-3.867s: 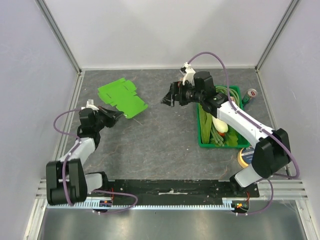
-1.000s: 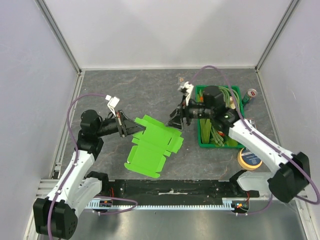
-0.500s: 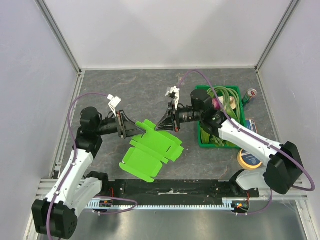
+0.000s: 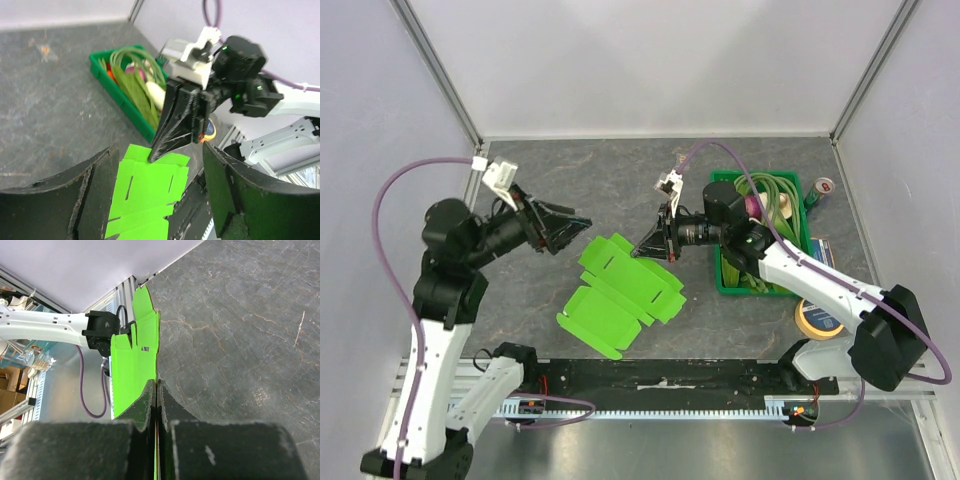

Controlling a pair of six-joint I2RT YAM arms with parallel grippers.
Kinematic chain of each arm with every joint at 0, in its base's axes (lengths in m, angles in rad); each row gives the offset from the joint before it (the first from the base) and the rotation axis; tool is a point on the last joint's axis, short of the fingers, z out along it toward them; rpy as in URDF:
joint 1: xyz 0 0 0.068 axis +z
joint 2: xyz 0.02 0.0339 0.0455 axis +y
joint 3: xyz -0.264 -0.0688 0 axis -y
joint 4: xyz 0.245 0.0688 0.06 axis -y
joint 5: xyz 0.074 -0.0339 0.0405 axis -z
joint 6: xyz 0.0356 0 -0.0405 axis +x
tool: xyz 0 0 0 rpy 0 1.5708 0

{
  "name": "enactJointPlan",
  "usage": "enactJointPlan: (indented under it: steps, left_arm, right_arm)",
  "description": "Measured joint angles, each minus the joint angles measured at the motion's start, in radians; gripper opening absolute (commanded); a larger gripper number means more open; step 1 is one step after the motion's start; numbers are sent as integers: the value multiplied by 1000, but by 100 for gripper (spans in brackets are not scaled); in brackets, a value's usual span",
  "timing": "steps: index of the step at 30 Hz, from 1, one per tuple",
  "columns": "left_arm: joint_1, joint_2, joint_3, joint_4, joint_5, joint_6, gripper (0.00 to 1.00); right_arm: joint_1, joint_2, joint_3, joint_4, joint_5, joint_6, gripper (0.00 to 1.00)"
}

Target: Fold the paper box

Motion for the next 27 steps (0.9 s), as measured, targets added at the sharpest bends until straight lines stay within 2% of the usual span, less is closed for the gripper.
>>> enactJointPlan:
  steps: [7,11,14,19,23,27]
  left_arm:
    - [-84,224,40,-118,0,92,70]
    - [-138,313,66,-134,3,114,55]
    - [-187,350,85,-135,-14,132,49]
    - [-261,382,119,-156,-76,167,48]
    - [-299,387,125,-180,-153,185,52]
    - [-319,387,125,-198,-214,192,52]
  right_arm:
    - [0,0,0,-9,11,16,0]
    - [0,0,0,-9,11,19,0]
    - [0,0,0,-10,11,19,0]
    - [0,1,3,-22,13,19,0]
    - [0,8,11,-26,13,19,0]
    - [0,21,18,-26,13,19,0]
